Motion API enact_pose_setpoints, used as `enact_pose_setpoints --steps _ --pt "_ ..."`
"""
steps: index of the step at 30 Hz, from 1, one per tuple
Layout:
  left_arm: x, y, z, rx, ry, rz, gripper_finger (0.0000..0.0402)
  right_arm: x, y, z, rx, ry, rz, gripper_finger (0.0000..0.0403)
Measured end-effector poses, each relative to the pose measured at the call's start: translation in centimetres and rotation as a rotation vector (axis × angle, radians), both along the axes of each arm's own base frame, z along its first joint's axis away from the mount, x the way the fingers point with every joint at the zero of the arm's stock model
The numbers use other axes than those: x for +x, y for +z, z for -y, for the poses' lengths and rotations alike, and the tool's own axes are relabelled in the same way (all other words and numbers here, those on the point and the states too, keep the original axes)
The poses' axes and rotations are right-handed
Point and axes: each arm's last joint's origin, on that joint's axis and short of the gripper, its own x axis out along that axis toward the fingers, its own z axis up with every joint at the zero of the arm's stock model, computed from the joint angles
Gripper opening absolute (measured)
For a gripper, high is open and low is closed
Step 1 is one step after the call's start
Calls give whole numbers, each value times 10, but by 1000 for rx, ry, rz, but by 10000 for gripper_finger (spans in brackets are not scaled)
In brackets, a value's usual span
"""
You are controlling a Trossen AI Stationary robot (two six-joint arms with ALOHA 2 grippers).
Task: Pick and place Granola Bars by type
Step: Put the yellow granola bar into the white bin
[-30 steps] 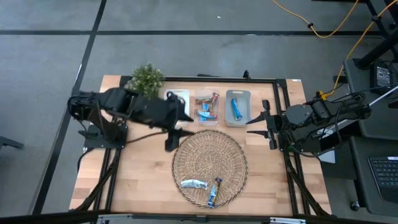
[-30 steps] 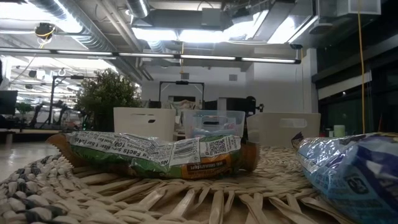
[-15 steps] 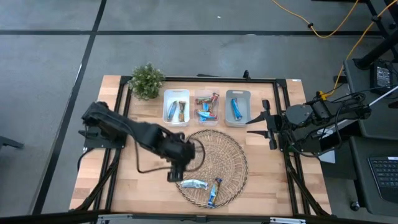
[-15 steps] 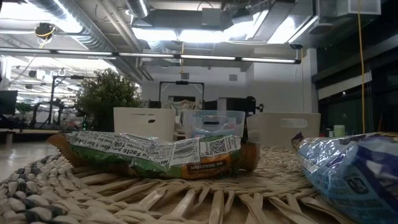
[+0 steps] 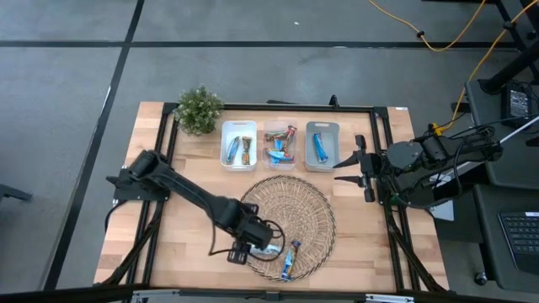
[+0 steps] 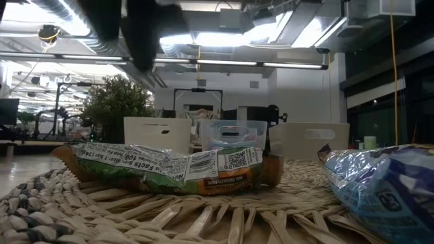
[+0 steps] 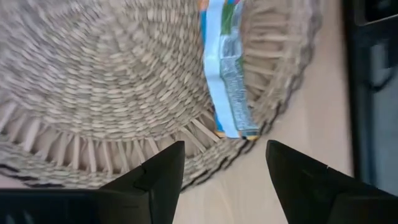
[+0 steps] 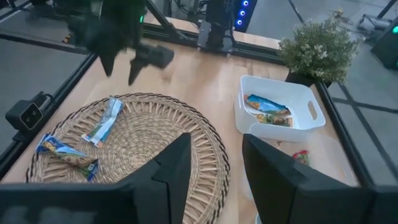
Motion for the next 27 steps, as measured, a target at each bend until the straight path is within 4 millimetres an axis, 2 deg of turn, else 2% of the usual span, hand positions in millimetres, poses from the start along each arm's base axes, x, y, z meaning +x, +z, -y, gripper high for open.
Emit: enact_pose_setpoints --steps 6,10,18,27 --pt "13 -36 7 13 -51 -60 218 0 0 0 11 -6 -4 147" --pt "21 -52 12 -27 -79 -63 218 -1 -1 0 8 -6 -16 147" --pt "29 -51 13 -55 -98 11 217 -2 -3 1 0 -6 -39 147" --pt "39 -82 18 -89 -107 -26 217 -3 -6 1 -12 -6 -72 147"
